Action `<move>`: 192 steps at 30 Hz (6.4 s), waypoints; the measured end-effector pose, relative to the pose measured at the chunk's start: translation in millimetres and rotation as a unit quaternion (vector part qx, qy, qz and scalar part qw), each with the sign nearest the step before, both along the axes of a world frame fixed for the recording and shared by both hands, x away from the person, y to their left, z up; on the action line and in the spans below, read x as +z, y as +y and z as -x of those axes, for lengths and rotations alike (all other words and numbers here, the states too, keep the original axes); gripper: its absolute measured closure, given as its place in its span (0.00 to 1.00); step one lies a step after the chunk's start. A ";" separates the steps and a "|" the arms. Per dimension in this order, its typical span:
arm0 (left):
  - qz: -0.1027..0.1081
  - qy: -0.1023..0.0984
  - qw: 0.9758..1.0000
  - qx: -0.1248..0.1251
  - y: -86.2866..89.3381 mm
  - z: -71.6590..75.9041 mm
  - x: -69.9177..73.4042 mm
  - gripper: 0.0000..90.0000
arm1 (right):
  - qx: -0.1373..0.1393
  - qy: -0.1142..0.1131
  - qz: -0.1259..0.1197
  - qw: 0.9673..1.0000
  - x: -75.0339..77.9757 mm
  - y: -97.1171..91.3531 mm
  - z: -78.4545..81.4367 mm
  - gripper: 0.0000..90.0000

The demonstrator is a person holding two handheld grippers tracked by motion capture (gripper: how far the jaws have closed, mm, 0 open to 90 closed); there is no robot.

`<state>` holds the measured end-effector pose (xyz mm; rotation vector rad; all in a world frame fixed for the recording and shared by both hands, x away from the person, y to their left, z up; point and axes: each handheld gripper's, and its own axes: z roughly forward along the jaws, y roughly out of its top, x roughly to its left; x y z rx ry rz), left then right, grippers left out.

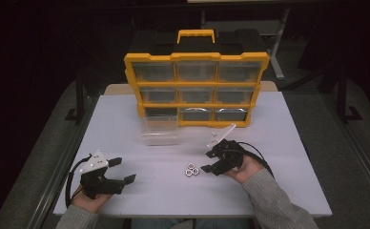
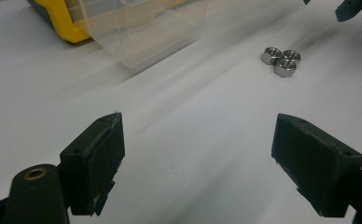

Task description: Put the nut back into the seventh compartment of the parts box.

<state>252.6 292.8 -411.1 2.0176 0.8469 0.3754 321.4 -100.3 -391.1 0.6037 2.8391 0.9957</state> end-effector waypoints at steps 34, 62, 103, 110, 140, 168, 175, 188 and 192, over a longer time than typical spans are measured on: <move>-0.003 -0.002 1.000 -0.002 1.3 0.2 1.0 0.19 | 0.011 0.037 0.076 0.996 -37.5 42.7 -4.2 0.72; 0.001 -0.003 1.000 0.000 1.8 0.7 1.6 0.19 | 0.021 0.064 0.009 0.998 -17.8 19.5 -17.1 0.77; 0.008 -0.001 1.000 0.001 2.3 -0.2 1.2 0.19 | 0.045 0.005 -0.029 0.999 88.0 50.4 -83.8 0.77; 0.008 -0.002 1.000 0.001 2.5 -0.1 1.5 0.19 | 0.055 0.002 -0.022 0.998 95.6 74.2 -94.2 0.77; 0.008 0.000 1.000 0.000 3.7 -0.3 2.0 0.19 | 0.046 0.038 -0.001 0.998 62.8 125.8 -127.3 0.69; 0.010 0.000 1.000 0.001 1.5 -0.4 1.4 0.19 | 0.040 0.004 -0.042 0.998 64.8 37.9 -72.8 0.51; 0.007 0.001 1.000 -0.001 1.4 -0.8 1.1 0.19 | 0.038 0.008 -0.045 0.998 46.9 27.8 -55.8 0.44; 0.004 0.001 1.000 -0.002 1.2 -0.8 1.5 0.19 | 0.034 0.018 -0.023 0.999 9.0 21.4 -38.0 0.39; 0.004 0.002 1.000 -0.002 1.2 -0.9 1.5 0.19 | 0.033 0.027 -0.020 0.999 0.0 19.9 -35.5 0.36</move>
